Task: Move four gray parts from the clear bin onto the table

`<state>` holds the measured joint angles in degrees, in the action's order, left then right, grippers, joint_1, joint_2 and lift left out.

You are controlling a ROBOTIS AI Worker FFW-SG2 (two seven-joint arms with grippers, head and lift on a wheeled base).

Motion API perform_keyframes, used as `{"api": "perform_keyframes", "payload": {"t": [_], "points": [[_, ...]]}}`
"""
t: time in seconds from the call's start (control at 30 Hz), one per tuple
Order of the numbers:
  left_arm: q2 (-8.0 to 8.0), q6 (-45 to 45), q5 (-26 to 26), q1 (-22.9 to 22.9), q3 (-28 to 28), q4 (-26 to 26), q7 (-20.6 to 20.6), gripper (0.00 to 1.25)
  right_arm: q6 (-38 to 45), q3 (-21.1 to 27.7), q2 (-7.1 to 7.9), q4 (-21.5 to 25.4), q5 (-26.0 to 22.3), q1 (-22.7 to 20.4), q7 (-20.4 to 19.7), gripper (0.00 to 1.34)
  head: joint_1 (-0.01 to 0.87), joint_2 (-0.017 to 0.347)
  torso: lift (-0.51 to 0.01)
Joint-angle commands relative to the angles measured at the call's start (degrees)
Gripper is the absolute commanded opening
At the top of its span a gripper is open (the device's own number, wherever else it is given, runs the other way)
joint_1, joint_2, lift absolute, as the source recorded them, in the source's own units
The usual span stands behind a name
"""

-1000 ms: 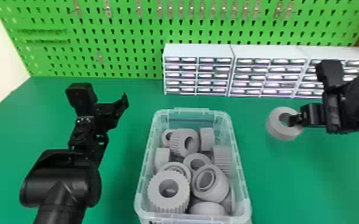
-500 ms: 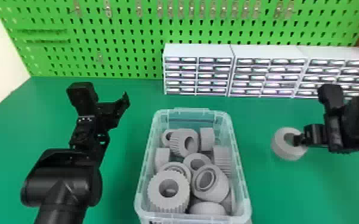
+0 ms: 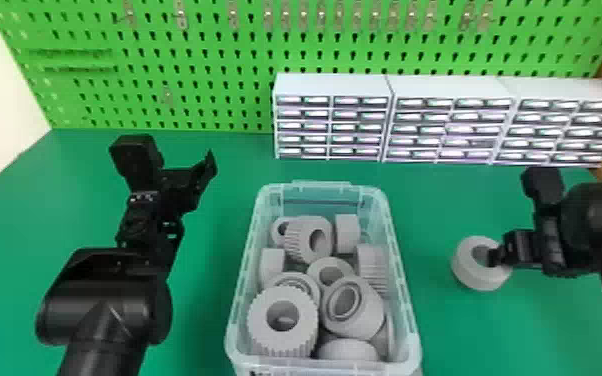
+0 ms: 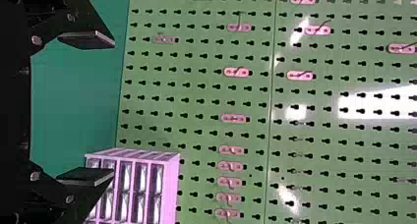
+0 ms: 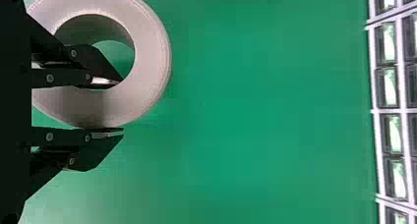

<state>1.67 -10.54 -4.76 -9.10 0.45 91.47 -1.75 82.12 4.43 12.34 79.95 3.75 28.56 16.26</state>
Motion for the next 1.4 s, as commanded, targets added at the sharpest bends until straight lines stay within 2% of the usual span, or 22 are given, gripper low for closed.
{"api": "perform_keyframes", "payload": {"t": [0.0, 0.27, 1.37], "points": [[0.00, 0.2, 0.0, 0.0, -0.3, -0.1, -0.1, 0.91, -0.6, -0.5, -0.03, -2.3, -0.1, -0.3, 0.0, 0.40, 0.693, 0.072, -0.052], [0.00, 0.4, -0.2, 0.0, -0.4, -0.1, -0.4, 0.92, -1.9, -0.7, -0.03, -4.8, -0.3, -0.6, 0.0, 0.40, 0.693, 0.072, -0.052], [-0.09, 0.8, -0.3, -0.1, -0.7, -0.1, -1.1, 0.91, -2.4, -1.0, -0.12, -6.3, -0.5, -0.4, 0.0, 0.43, 0.693, 0.072, -0.052]]}}
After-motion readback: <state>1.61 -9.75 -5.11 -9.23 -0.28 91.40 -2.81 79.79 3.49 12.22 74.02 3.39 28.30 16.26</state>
